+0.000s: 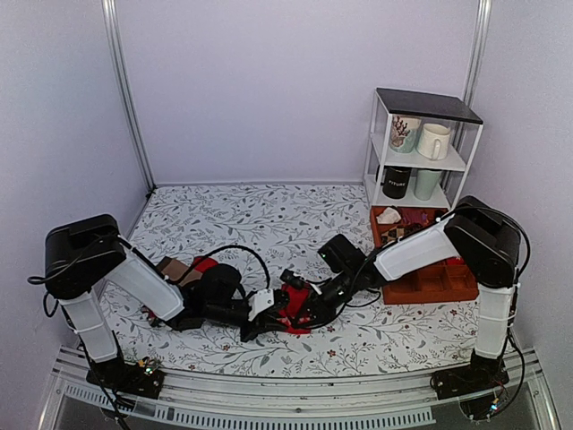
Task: Roll the socks
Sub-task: Roll a pair of socks at the center of the board.
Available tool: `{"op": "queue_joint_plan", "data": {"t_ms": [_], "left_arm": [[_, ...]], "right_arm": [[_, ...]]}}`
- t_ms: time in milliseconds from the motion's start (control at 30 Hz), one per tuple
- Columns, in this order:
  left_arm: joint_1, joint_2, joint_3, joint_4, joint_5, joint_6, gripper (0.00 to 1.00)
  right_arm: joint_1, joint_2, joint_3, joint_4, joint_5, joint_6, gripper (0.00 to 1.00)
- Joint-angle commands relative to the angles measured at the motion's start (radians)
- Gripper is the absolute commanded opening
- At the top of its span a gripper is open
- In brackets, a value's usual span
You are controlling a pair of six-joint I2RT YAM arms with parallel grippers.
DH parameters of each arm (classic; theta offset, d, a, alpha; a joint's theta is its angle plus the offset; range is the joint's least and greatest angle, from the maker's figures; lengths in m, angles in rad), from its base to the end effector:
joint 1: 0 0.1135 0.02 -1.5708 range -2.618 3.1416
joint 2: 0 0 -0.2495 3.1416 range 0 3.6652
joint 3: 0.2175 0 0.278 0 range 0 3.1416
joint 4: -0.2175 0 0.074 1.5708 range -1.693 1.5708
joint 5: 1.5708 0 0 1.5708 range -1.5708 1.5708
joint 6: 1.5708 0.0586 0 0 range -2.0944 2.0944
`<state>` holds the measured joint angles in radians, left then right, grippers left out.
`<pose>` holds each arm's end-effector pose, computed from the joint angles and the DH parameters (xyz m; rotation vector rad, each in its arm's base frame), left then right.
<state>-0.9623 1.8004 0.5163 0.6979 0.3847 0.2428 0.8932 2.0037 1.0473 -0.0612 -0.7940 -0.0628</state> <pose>0.1637 -0.2735 0.0421 1.4454 1.6931 -0.8217 0.2123 0.3305 0.0548 -1.5007 2.2103 1.3215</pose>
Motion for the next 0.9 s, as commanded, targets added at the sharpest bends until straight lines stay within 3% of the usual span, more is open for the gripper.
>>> {"op": "queue_joint_plan", "data": {"t_ms": [0,167,233,333,467,567,867], "left_arm": [[0.009,0.029,0.043,-0.097,0.001,-0.031,0.0],[0.015,0.08,0.056,-0.17,0.019,-0.166,0.0],[0.026,0.101,0.047,-0.185,0.058,-0.227,0.0],[0.032,0.115,0.035,-0.22,0.096,-0.302,0.0],[0.041,0.14,0.045,-0.299,0.16,-0.371,0.0],[0.045,0.156,0.055,-0.347,0.188,-0.401,0.0],[0.055,0.22,0.058,-0.397,0.221,-0.415,0.0]], "right_arm": [[0.017,0.091,-0.053,-0.222,0.117,0.008,0.13],[0.017,-0.012,-0.078,-0.163,0.168,0.032,0.27],[0.017,-0.156,-0.143,-0.048,0.245,0.041,0.36],[0.025,-0.363,-0.275,0.149,0.369,0.006,0.42],[0.121,-0.559,-0.443,0.379,0.531,-0.19,0.51],[0.167,-0.566,-0.464,0.407,0.596,-0.314,0.53],[0.222,-0.39,-0.402,0.395,0.672,-0.399,0.59]]}}
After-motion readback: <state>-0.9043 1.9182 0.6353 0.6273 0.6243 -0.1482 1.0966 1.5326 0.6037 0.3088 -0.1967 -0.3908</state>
